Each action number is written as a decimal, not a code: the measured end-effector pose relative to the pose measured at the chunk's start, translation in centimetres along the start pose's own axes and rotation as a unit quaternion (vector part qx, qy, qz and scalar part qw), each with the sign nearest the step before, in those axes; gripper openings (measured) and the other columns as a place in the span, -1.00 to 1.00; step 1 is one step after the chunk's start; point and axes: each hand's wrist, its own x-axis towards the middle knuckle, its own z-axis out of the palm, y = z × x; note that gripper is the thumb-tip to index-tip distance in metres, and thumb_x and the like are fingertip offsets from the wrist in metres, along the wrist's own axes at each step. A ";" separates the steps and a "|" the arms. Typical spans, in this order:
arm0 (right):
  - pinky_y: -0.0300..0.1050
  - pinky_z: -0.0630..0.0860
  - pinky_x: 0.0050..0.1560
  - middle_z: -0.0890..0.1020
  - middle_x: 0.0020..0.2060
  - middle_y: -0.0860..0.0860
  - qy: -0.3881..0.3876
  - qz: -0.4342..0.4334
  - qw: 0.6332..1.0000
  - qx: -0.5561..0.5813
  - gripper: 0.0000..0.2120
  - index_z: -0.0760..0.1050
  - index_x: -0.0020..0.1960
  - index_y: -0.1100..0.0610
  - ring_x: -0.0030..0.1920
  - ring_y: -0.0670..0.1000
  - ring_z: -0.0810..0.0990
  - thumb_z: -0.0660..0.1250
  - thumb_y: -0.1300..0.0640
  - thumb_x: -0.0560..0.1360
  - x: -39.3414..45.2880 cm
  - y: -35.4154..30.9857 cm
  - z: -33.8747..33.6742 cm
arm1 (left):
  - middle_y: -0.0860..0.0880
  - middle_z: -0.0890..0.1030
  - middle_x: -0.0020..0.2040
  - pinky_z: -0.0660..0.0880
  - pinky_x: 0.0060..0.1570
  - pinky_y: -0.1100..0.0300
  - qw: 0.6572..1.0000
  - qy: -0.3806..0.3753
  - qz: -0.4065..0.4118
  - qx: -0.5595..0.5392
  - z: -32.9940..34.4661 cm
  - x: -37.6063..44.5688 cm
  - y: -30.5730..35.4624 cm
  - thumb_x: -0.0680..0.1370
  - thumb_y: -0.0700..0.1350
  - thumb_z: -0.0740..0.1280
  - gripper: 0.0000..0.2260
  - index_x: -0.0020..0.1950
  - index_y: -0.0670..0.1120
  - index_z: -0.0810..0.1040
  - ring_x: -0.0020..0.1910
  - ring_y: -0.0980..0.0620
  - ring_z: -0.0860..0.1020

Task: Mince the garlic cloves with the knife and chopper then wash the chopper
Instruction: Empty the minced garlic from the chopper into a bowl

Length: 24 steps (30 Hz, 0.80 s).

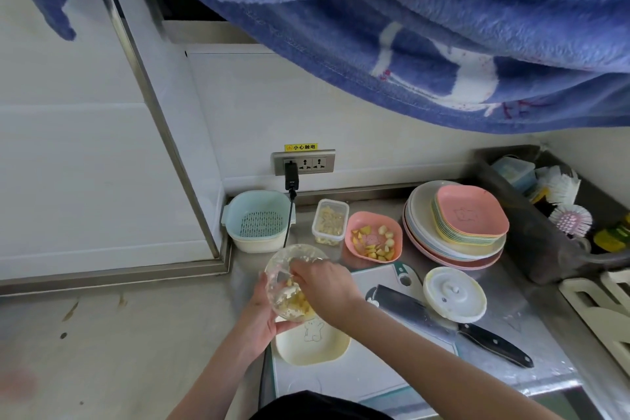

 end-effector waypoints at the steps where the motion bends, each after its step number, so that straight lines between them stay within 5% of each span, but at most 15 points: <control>1: -0.09 0.30 -0.25 0.61 -0.10 0.13 -0.004 -0.007 1.000 0.012 -0.85 0.42 0.09 0.06 -0.11 0.16 0.56 0.16 0.22 0.57 0.1 -0.3 0.0 | -0.08 0.66 0.09 0.61 -0.13 -0.15 1.000 -0.001 0.003 -0.009 0.3 -0.2 0.1 0.67 0.12 0.05 -0.70 0.20 0.06 0.51 -0.02 -0.17 0.66; 5: -0.08 0.28 -0.23 0.59 -0.13 0.11 -0.069 -0.044 0.997 -0.004 -0.90 0.35 -0.05 0.03 -0.12 0.16 0.51 0.16 0.22 0.56 -2.2 0.9 1.7 | -0.07 0.71 -0.13 0.61 -0.14 -0.15 0.999 0.021 0.005 -0.038 0.7 -0.2 1.3 0.67 0.05 0.06 -0.72 0.05 0.03 0.54 -0.20 -0.12 0.66; 11: -0.10 0.30 -0.27 0.60 -0.15 0.13 0.018 0.004 0.999 0.031 -0.89 0.41 0.06 0.07 -0.14 0.17 0.56 0.14 0.15 0.59 -1.4 0.3 0.3 | -0.05 0.64 0.15 0.62 -0.14 -0.10 0.998 -0.053 0.017 -0.032 0.2 -0.4 0.3 0.59 0.24 0.05 -0.64 0.24 0.14 0.47 0.04 -0.09 0.65; 16: -0.06 0.26 -0.32 0.59 -0.08 0.16 -0.053 -0.035 0.998 -0.006 -0.85 0.42 0.12 0.09 -0.05 0.19 0.55 0.13 0.19 0.60 -4.5 0.6 2.0 | -0.02 0.61 0.20 0.61 -0.27 0.00 0.998 -0.038 0.033 -0.026 0.0 -0.2 1.1 0.61 0.18 0.12 -0.72 0.29 0.20 0.41 0.05 -0.12 0.65; 19: -0.08 0.26 -0.22 0.58 -0.09 0.16 -0.034 -0.010 0.999 -0.006 -0.86 0.43 0.09 0.11 -0.03 0.18 0.54 0.13 0.15 0.61 -4.3 2.0 1.6 | -0.05 0.56 0.28 0.60 -0.08 -0.16 0.997 -0.051 0.030 -0.043 -0.7 0.0 0.2 0.57 0.23 0.09 -0.68 0.24 0.16 0.42 0.15 -0.20 0.60; 21: -0.08 0.29 -0.22 0.59 -0.10 0.15 0.005 0.008 0.999 0.033 -0.86 0.43 0.09 0.11 -0.05 0.18 0.53 0.13 0.14 0.60 -3.3 1.7 1.3 | -0.02 0.60 0.22 0.59 -0.02 -0.18 0.997 -0.062 0.023 -0.031 -0.4 -0.1 -0.2 0.49 0.27 0.11 -0.60 0.25 0.15 0.42 0.15 -0.18 0.60; 24: -0.08 0.27 -0.24 0.59 -0.11 0.16 -0.008 -0.002 0.999 0.049 -0.86 0.43 0.09 0.13 -0.07 0.18 0.54 0.12 0.18 0.59 -3.5 0.1 1.9 | 0.13 0.68 0.04 0.62 -0.18 -0.03 0.998 -0.057 0.025 -0.003 0.5 -0.1 0.1 0.55 0.29 0.04 -0.63 0.27 0.22 0.40 0.02 -0.03 0.66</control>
